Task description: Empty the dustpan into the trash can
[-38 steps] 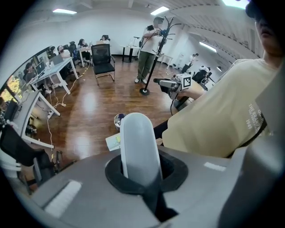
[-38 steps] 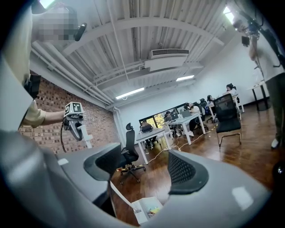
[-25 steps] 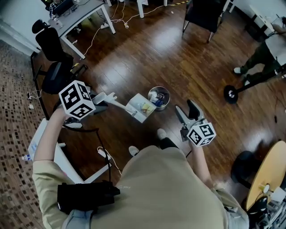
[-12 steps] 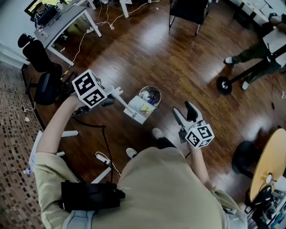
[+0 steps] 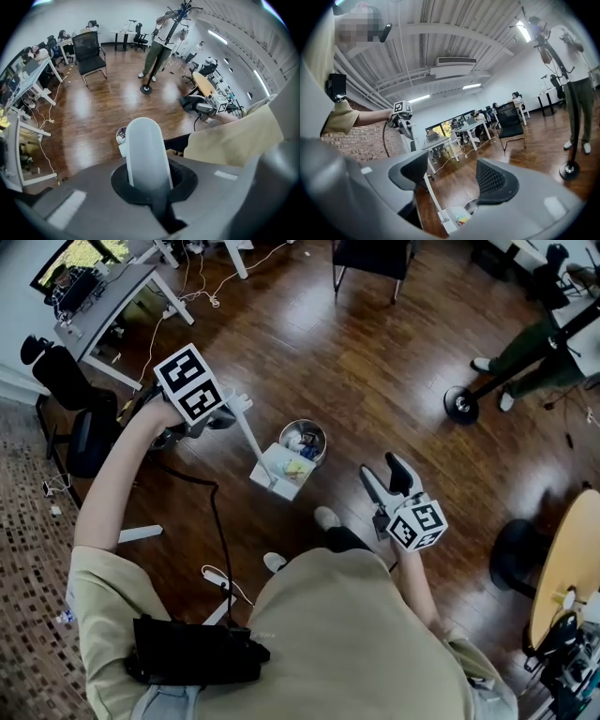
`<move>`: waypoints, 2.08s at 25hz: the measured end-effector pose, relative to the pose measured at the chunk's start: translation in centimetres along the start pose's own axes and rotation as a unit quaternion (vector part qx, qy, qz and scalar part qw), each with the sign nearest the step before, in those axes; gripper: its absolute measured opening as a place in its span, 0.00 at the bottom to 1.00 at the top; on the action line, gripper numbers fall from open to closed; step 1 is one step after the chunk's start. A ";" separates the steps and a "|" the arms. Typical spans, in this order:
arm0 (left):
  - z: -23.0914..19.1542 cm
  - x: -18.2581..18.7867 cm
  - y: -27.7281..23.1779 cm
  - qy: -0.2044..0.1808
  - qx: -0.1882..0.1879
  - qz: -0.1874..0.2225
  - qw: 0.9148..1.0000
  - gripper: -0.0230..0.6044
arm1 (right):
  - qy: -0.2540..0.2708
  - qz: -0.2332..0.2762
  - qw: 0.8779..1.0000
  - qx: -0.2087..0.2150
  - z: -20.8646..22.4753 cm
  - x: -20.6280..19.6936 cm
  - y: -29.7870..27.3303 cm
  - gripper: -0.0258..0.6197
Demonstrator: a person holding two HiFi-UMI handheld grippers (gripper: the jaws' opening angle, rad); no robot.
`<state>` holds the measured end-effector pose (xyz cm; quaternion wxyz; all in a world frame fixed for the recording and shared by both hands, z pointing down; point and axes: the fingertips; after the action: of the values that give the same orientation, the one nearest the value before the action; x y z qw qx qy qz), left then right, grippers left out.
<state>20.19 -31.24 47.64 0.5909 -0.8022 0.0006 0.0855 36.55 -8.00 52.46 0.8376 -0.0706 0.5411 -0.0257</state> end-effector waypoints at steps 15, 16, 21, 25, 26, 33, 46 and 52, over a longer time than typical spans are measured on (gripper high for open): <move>-8.9 12.7 -1.1 0.010 0.014 -0.099 0.995 0.04 | 0.006 0.011 1.000 0.000 3.9 1.6 -0.6 0.52; -9.5 13.6 -1.3 0.010 0.018 -0.105 0.994 0.04 | 0.006 0.014 1.000 -0.004 4.4 1.8 -0.4 0.52; -11.8 17.2 -1.9 0.016 0.026 -0.131 0.991 0.04 | -0.002 0.022 0.999 -0.030 6.8 2.0 1.4 0.52; -12.4 18.9 -2.6 0.019 0.027 -0.141 0.989 0.04 | -0.010 0.022 0.999 -0.046 8.4 1.5 2.4 0.52; -12.4 19.2 -2.7 0.018 0.028 -0.143 0.989 0.04 | -0.012 0.023 0.999 -0.048 8.6 1.5 2.5 0.52; -11.4 18.8 -3.3 0.010 0.032 -0.142 0.989 0.04 | -0.012 0.024 0.999 -0.042 8.3 1.4 2.2 0.52; -4.9 6.0 -1.6 -0.001 0.064 -0.059 0.996 0.04 | -0.005 -0.009 0.998 0.054 2.4 0.5 -3.0 0.51; 2.0 -2.5 -0.9 -0.005 0.027 -0.020 0.999 0.04 | 0.015 -0.021 0.994 0.104 -3.2 0.4 -5.4 0.51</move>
<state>17.57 -29.31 48.29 0.6141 -0.7852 -0.0163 0.0773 34.04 -13.69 51.59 0.8312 0.0055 0.5467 -0.1007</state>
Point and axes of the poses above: the fingertips, and each gripper's own axes: y backward along the fingers, z to its right, x out of its top, and after that the axes turned 2 degrees about x, right-handed
